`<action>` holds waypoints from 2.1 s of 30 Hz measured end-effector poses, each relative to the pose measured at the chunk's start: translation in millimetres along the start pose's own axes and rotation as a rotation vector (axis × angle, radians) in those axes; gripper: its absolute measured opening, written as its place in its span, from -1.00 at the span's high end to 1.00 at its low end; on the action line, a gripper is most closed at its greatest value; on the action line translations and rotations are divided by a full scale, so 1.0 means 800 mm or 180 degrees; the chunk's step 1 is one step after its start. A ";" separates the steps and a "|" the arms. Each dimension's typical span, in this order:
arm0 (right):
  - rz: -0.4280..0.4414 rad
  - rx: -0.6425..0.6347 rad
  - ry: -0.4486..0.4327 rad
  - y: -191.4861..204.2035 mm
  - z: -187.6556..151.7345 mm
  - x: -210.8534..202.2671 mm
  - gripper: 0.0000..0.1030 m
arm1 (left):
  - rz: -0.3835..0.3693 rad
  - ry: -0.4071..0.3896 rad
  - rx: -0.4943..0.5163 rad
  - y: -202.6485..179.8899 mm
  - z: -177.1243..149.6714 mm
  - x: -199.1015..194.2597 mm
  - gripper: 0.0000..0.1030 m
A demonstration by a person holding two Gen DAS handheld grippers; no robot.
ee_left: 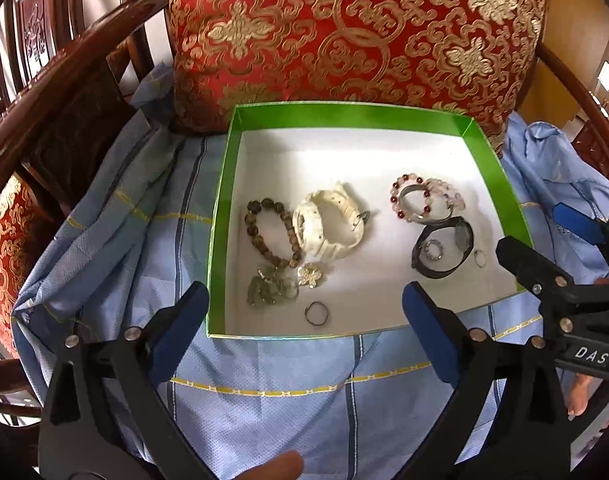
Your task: Organize jewelry
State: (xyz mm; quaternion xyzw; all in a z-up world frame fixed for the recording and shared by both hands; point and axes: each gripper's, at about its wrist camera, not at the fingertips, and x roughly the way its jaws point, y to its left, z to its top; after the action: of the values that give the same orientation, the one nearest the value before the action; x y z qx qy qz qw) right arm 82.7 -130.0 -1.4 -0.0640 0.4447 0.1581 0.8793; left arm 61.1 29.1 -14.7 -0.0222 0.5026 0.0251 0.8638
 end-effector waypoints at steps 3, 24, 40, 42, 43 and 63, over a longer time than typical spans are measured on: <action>-0.0042 -0.0055 -0.0028 0.004 0.000 -0.001 -0.94 | 0.0011 -0.0004 -0.0019 0.001 -0.001 0.000 -0.89; 0.0031 0.0223 0.0069 -0.006 -0.004 0.007 -0.94 | 0.0078 0.0010 -0.0043 0.005 0.001 0.007 -0.92; -0.0018 0.0253 0.0034 -0.006 -0.005 0.002 -0.94 | 0.0090 0.0042 -0.0012 0.000 0.001 0.012 -0.92; -0.0024 0.0257 0.0031 -0.006 -0.006 0.002 -0.94 | 0.0089 0.0050 -0.0009 0.000 0.001 0.013 -0.92; -0.0025 0.0259 0.0030 -0.006 -0.006 0.002 -0.94 | 0.0090 0.0051 -0.0011 0.000 0.001 0.013 -0.92; -0.0071 0.0271 0.0022 -0.007 -0.006 0.002 -0.94 | 0.0087 0.0081 -0.0017 0.001 0.000 0.018 -0.92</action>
State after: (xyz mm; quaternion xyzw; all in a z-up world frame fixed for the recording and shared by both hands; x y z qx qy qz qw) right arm 81.8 -136.0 -5.3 -0.0321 0.4533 0.1289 0.8814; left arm 68.5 30.0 -27.0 -0.0180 0.5138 0.0379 0.8569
